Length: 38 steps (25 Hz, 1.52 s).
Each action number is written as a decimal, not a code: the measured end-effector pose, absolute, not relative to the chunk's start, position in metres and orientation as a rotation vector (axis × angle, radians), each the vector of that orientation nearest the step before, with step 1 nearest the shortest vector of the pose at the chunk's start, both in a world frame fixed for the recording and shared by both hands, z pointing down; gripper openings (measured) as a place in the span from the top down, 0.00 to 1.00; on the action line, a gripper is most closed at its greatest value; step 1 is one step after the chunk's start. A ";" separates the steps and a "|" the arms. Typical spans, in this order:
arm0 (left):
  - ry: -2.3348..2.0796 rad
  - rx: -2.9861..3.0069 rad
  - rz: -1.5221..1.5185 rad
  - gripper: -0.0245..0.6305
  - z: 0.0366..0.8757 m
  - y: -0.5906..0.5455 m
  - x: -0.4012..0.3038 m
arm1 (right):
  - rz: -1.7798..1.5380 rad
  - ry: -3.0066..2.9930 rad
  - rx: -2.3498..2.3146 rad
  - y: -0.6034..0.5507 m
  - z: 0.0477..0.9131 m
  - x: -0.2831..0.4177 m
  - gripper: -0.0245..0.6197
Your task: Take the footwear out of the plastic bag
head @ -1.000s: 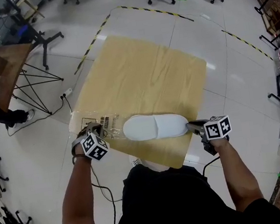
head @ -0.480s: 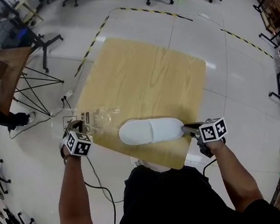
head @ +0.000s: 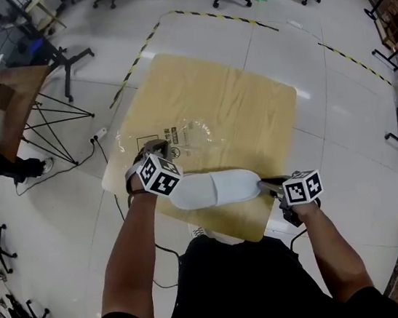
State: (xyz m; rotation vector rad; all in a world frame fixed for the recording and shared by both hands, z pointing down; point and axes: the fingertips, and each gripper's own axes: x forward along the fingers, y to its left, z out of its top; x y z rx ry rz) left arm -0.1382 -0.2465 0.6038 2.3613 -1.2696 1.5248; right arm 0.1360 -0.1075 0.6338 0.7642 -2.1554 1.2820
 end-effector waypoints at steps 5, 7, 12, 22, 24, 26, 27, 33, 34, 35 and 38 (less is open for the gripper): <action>-1.144 2.401 1.521 0.95 0.618 -0.252 -0.084 | 1.276 -2.165 0.758 -0.107 0.631 0.130 0.90; -1.115 2.406 1.497 0.95 0.623 -0.254 -0.067 | 1.283 -2.169 0.758 -0.107 0.630 0.129 0.90; -1.061 2.421 1.461 0.95 0.631 -0.258 -0.038 | 1.300 -2.180 0.751 -0.106 0.629 0.129 0.90; -1.018 2.520 1.184 0.78 0.600 -0.236 -0.038 | 1.129 -2.157 0.866 -0.104 0.619 0.131 0.75; -1.041 2.508 1.072 0.79 0.584 -0.221 -0.049 | 1.091 -2.185 0.928 -0.100 0.605 0.134 0.74; -1.022 2.486 0.956 0.86 0.570 -0.198 -0.058 | 1.104 -2.282 0.994 -0.092 0.579 0.128 0.71; -1.004 2.474 0.894 0.90 0.565 -0.184 -0.062 | 1.124 -2.339 1.031 -0.087 0.565 0.124 0.70; -0.862 2.357 0.671 0.95 0.575 -0.094 -0.089 | 1.189 -2.596 1.278 -0.052 0.501 0.110 0.96; -0.842 2.333 0.674 0.95 0.582 -0.081 -0.093 | 1.169 -2.602 1.287 -0.047 0.497 0.106 0.96; -0.827 2.314 0.682 0.95 0.587 -0.069 -0.096 | 1.141 -2.598 1.286 -0.042 0.494 0.102 0.96; -0.828 2.292 0.695 0.95 0.588 -0.036 -0.100 | 1.059 -2.582 1.244 -0.023 0.490 0.093 0.96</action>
